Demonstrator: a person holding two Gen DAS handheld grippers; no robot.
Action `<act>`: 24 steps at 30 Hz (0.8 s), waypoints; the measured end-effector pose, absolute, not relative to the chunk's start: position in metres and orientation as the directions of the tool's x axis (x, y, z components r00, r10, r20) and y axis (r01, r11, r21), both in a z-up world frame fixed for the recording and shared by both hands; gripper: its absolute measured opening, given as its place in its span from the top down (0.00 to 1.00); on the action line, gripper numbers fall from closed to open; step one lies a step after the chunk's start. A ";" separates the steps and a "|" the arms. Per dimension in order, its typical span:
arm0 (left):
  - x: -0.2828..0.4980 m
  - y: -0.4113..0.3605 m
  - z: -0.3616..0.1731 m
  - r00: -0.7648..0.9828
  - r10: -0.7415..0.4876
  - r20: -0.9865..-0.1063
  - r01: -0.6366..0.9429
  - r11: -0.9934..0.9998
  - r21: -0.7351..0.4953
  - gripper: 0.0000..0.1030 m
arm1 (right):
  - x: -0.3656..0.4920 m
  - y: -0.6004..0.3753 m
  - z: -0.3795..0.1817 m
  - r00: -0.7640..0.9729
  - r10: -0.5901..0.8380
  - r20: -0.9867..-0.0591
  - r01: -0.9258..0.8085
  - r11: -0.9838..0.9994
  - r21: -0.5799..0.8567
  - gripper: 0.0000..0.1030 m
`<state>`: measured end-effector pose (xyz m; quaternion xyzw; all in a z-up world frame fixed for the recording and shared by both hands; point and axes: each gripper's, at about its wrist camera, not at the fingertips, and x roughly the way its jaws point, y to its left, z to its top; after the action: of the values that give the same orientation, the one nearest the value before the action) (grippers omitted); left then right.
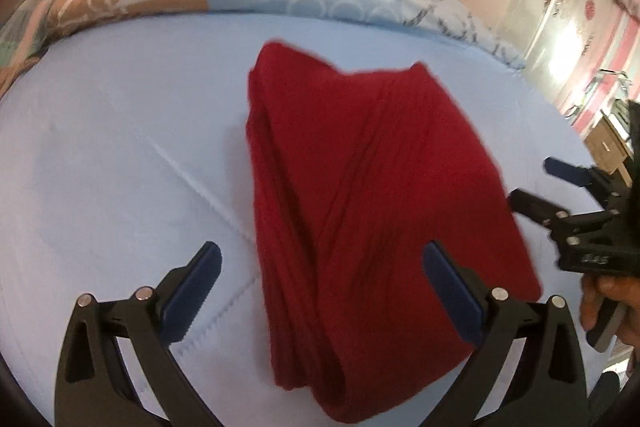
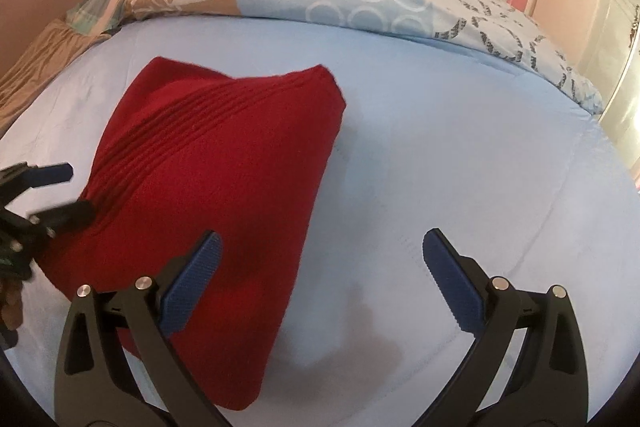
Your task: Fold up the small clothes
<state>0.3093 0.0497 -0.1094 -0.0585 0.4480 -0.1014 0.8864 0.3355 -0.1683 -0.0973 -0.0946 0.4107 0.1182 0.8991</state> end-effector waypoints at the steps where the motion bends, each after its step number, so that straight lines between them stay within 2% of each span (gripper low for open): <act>1: 0.311 0.053 -0.115 0.567 -0.210 -0.796 0.105 0.978 -0.183 0.02 | 0.335 -0.168 -0.099 0.632 0.136 -0.763 -0.291 0.954 -0.071 0.03; 3: 0.317 0.059 -0.128 0.538 -0.198 -0.820 0.059 0.978 -0.198 0.02 | 0.334 -0.167 -0.101 0.624 0.140 -0.769 -0.295 0.953 -0.065 0.03; 6: 0.324 0.068 -0.143 0.499 -0.261 -0.827 0.001 0.954 -0.300 0.01 | 0.335 -0.166 -0.103 0.618 0.145 -0.772 -0.300 0.952 -0.061 0.03; 9: 0.328 0.058 -0.144 0.498 -0.262 -0.827 0.026 0.957 -0.288 0.02 | 0.338 -0.167 -0.105 0.613 0.144 -0.777 -0.289 0.956 -0.050 0.03; 12: 0.326 0.048 -0.145 0.501 -0.258 -0.826 0.051 0.962 -0.269 0.18 | 0.342 -0.168 -0.108 0.605 0.144 -0.783 -0.280 0.959 -0.040 0.03; 13: 0.327 0.043 -0.144 0.497 -0.282 -0.821 0.079 0.957 -0.281 0.40 | 0.343 -0.169 -0.109 0.605 0.141 -0.784 -0.276 0.960 -0.040 0.03; 16: 0.330 0.030 -0.139 0.507 -0.254 -0.824 0.084 0.965 -0.246 0.51 | 0.345 -0.169 -0.113 0.588 0.147 -0.795 -0.273 0.962 -0.024 0.03; 18: 0.331 0.029 -0.139 0.517 -0.244 -0.820 0.074 0.968 -0.241 0.53 | 0.346 -0.169 -0.117 0.567 0.170 -0.806 -0.270 0.963 0.013 0.03; 24: 0.333 0.024 -0.135 0.532 -0.221 -0.817 0.087 0.974 -0.207 0.63 | 0.364 -0.184 -0.129 0.489 0.305 -0.817 -0.184 0.952 0.246 0.03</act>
<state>0.3330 0.0244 -0.1348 -0.0707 0.4754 -0.0884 0.8724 0.3640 -0.1842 -0.1295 0.0626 0.4854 0.1420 0.8604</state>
